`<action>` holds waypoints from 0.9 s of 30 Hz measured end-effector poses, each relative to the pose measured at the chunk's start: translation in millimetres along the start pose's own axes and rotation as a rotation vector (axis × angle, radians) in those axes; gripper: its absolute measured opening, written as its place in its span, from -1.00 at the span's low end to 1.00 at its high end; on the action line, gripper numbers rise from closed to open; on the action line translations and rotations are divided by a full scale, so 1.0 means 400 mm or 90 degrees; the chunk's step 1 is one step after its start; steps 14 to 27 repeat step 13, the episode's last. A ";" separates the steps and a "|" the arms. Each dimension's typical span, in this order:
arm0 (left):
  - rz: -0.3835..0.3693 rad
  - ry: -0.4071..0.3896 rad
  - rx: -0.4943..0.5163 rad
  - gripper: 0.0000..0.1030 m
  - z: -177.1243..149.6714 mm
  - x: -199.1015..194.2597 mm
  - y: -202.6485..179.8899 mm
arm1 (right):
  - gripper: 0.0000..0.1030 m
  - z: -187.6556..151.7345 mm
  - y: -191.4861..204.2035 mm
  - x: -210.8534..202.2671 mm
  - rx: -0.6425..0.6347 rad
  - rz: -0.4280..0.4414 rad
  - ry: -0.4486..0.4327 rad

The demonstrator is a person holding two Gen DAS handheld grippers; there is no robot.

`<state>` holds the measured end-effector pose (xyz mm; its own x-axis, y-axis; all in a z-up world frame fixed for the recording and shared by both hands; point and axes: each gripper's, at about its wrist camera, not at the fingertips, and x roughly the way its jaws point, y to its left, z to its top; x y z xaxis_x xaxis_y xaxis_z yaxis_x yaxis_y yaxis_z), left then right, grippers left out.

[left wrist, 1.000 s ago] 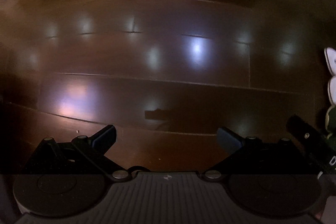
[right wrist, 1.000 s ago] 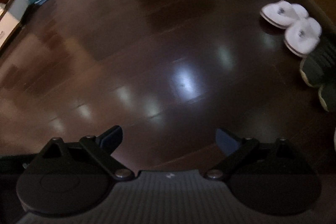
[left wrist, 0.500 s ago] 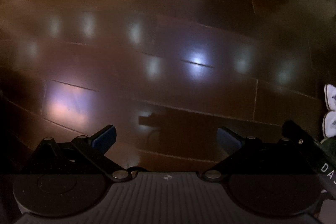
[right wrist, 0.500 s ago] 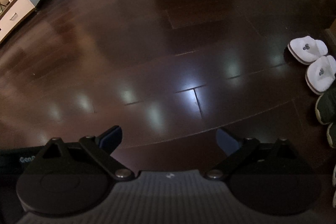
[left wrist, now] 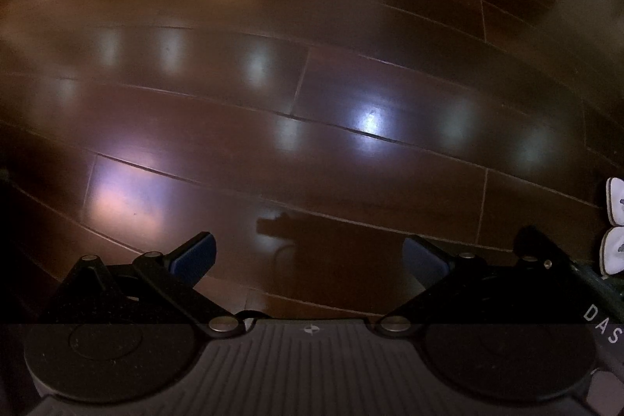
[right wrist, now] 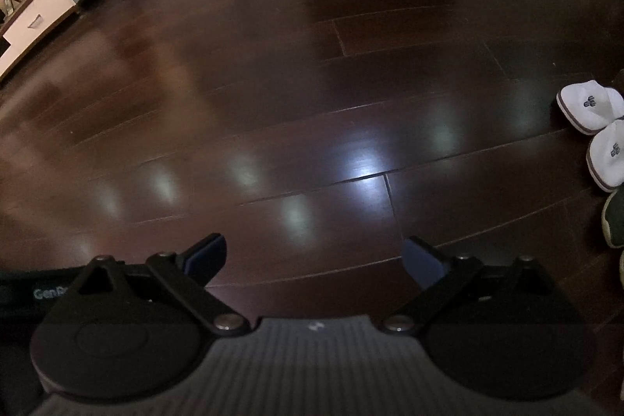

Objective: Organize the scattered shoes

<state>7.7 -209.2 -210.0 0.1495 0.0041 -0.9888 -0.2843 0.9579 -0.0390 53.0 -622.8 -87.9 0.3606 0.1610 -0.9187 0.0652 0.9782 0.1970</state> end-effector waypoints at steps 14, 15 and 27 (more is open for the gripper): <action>-0.014 -0.001 -0.006 0.99 -0.041 -0.014 0.046 | 0.91 -0.012 0.022 -0.004 -0.005 -0.013 -0.001; -0.014 -0.001 -0.006 0.99 -0.041 -0.014 0.046 | 0.91 -0.012 0.022 -0.004 -0.005 -0.013 -0.001; -0.014 -0.001 -0.006 0.99 -0.041 -0.014 0.046 | 0.91 -0.012 0.022 -0.004 -0.005 -0.013 -0.001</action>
